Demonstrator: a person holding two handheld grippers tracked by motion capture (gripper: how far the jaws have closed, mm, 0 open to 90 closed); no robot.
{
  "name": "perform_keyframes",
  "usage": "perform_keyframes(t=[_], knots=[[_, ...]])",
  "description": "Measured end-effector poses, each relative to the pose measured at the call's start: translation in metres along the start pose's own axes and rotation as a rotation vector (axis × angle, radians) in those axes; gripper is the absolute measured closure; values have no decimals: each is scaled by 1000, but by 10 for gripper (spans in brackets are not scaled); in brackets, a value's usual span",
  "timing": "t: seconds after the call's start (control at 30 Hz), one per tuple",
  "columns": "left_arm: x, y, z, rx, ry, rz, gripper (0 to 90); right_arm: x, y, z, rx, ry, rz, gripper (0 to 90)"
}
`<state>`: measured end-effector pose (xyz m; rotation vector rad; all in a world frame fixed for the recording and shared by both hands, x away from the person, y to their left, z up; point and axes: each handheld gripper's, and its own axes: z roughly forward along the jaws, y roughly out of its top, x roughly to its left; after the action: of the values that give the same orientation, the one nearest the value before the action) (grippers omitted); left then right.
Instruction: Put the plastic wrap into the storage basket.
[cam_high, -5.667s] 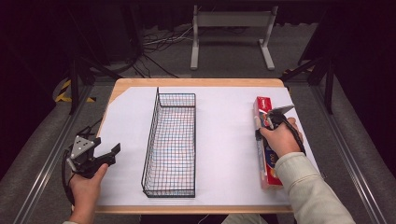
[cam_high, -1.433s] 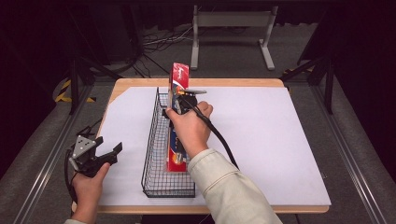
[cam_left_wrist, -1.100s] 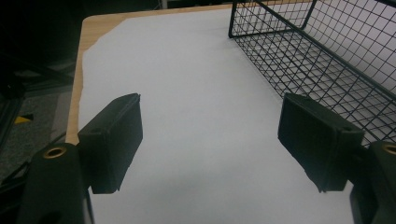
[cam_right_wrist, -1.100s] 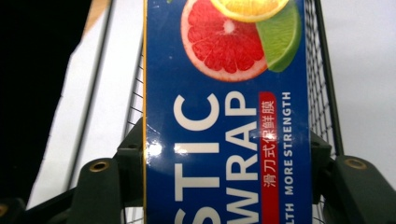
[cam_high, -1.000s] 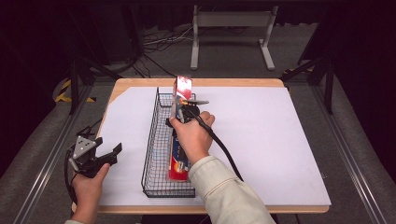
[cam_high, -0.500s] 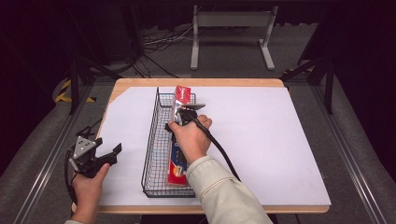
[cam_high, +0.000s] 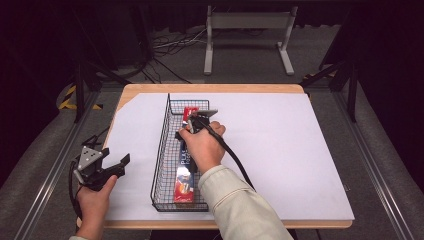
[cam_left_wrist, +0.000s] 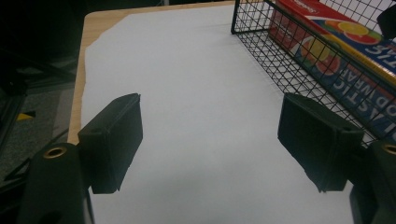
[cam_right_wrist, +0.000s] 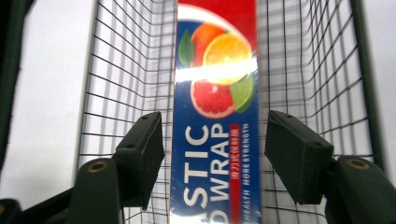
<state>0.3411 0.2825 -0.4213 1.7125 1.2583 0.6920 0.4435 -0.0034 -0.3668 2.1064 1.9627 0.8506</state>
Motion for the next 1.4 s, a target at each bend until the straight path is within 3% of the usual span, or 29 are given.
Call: perform_keyframes(t=[0.07, 0.3, 0.8, 0.9, 1.07, 1.13, 1.17, 1.2, 1.3, 1.4], knots=[[0, 0, 0, 1, 1, 2, 227, 4, 2, -5, -16, -18, -35, 387], [0, 0, -2, -5, 3, 0, 227, 8, -1, -3, -14, -23, -65, 385], [2, -2, -3, -5, 10, -4, 228, 6, -1, 2, -10, -9, -77, 368], [5, -3, -5, -6, 12, -11, 227, 6, 2, 1, -15, 30, -71, 328], [6, -5, -8, 0, 21, -13, 228, 3, 8, -6, -37, 68, -104, 300], [9, -6, -9, -2, 22, -24, 228, 2, 10, -10, -42, 94, -151, 280], [9, -6, -10, -5, 25, -27, 228, 0, 12, -14, -43, 127, -199, 261], [10, -6, -10, -4, 26, -26, 228, 0, 12, -14, -43, 127, -199, 261], [11, -8, -12, 2, 31, -26, 228, -5, 14, -19, -57, 136, -277, 249], [11, -8, -13, -1, 30, -31, 228, -11, 18, -27, -66, 160, -316, 227]])
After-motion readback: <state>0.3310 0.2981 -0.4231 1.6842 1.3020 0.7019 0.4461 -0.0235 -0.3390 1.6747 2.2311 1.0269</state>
